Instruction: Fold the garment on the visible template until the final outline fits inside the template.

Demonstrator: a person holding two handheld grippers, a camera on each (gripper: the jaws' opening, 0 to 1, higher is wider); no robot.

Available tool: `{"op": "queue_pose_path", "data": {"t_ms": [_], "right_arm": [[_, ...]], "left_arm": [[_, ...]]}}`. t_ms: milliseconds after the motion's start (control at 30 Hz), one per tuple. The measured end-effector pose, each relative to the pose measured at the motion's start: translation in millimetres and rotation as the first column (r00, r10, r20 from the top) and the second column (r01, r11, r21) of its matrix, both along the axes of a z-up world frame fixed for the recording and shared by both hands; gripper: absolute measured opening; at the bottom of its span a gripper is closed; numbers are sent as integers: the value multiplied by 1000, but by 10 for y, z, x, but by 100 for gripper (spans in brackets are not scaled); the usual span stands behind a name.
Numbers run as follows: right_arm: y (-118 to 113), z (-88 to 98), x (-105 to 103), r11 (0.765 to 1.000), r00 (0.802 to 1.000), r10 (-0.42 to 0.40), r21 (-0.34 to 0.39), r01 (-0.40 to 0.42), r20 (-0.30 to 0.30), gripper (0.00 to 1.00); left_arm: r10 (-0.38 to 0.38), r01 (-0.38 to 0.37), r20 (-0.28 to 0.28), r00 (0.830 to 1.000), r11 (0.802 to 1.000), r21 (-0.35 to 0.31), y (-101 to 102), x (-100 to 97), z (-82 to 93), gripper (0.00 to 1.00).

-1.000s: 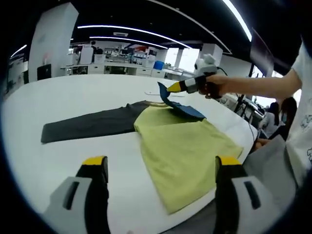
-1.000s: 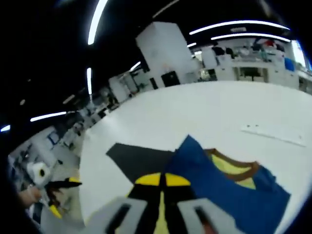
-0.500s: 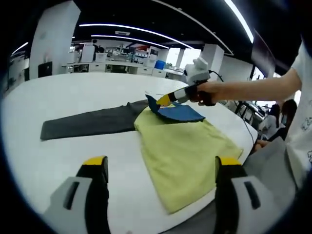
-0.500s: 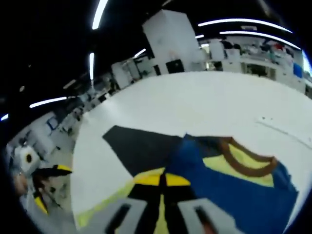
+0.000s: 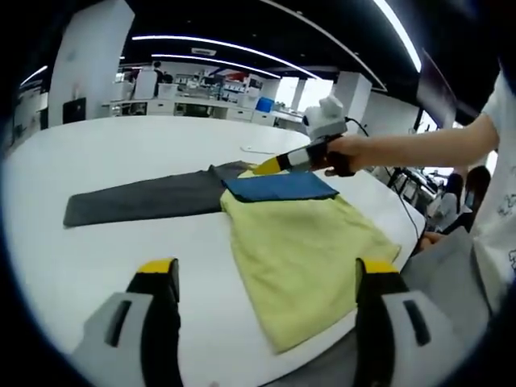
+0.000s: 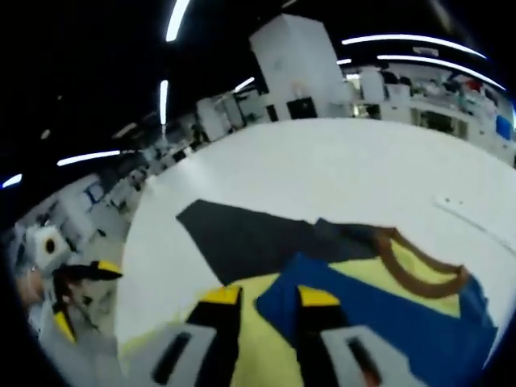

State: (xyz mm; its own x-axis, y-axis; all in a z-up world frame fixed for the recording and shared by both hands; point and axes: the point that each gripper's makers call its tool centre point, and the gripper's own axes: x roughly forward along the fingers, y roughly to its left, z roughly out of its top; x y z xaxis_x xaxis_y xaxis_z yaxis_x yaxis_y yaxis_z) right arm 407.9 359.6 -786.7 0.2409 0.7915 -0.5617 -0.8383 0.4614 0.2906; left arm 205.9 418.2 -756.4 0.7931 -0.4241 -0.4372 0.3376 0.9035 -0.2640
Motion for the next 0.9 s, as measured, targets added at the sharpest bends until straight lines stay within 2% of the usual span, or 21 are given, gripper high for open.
{"op": "queue_pose_path", "data": {"t_ms": [133,167,233,267,500,700,900], "right_arm": [[-14,41,-76,999,999,30,25,-31,16,49],[-10,62,-104,998,999,43,40,-43,19,50],[-29,66,-147,996,998,61,64,-59,-21,49],[-30,75,-145,995,998,65,75,-64,-23,49],[-122,198,-302,987,992,123,102,-122,5,55],[-420,227,-423,987,988,143,72,-147,53,68],[-802,223,-375,996,997,65,65,-68,50,86]], "left_arm": [[-5,5,-4,1000,1000,-2,-13,2,-22,87],[-6,6,-5,1000,1000,-1,-15,3,-25,87],[-9,9,-5,1000,1000,2,-16,6,-31,87],[-10,10,-6,1000,1000,1,-16,9,-33,87],[-7,7,-6,1000,1000,-8,37,39,-40,87],[-7,7,-1,1000,1000,-28,65,111,-26,87],[-30,30,-1,1000,999,-17,64,189,-3,87]]}}
